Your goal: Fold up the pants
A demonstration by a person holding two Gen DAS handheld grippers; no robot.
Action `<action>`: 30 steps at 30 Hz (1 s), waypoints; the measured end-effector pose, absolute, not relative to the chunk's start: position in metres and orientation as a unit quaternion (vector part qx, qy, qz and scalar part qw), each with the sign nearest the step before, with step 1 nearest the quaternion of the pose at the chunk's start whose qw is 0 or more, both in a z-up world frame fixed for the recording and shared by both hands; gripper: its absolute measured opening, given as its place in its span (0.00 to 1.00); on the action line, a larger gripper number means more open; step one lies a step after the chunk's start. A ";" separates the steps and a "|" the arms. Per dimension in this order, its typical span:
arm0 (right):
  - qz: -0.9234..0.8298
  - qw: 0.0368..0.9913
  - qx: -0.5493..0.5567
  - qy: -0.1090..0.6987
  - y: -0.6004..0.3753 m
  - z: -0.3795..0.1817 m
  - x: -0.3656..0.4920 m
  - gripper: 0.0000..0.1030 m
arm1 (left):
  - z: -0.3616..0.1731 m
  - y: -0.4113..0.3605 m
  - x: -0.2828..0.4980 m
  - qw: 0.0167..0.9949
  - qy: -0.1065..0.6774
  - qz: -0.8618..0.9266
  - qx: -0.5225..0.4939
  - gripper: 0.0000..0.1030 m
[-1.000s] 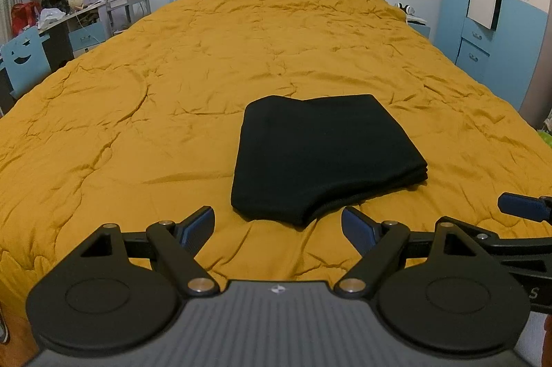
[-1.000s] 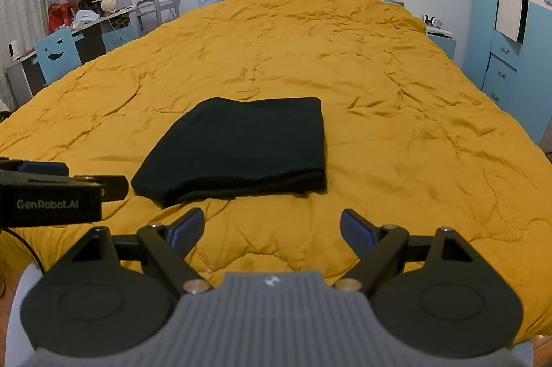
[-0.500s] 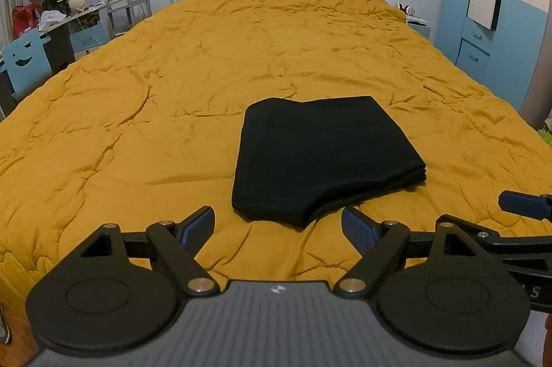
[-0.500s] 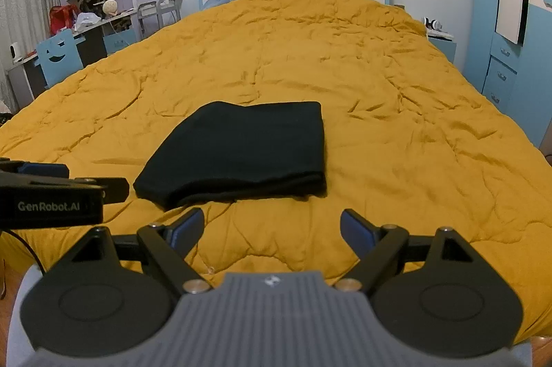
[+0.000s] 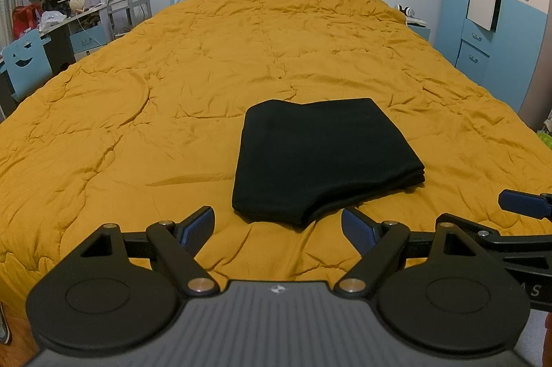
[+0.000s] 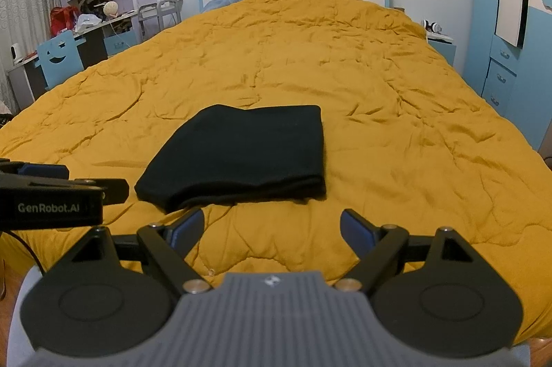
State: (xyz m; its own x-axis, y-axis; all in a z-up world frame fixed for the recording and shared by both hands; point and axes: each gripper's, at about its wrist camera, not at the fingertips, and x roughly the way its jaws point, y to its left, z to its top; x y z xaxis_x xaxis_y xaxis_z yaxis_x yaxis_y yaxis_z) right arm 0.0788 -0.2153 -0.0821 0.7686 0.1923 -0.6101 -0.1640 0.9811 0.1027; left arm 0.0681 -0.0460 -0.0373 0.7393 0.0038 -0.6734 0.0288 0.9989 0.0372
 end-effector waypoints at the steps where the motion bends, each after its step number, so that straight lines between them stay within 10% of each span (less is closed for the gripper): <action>1: 0.095 0.940 0.022 0.327 -0.215 -0.082 0.079 0.80 | -0.037 -0.046 0.068 0.932 0.361 -0.006 0.023 0.95; 30: 0.094 0.940 0.024 0.327 -0.215 -0.081 0.078 0.80 | -0.033 -0.047 0.066 0.933 0.360 -0.006 0.025 0.94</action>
State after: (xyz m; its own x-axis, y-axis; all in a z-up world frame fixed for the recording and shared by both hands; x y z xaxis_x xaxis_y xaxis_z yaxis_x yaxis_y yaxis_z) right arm 0.0777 -0.2146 -0.0813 0.7681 0.1928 -0.6107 -0.1610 0.9811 0.1074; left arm 0.0662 -0.0472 -0.0326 0.7409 0.0070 -0.6716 0.0294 0.9987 0.0428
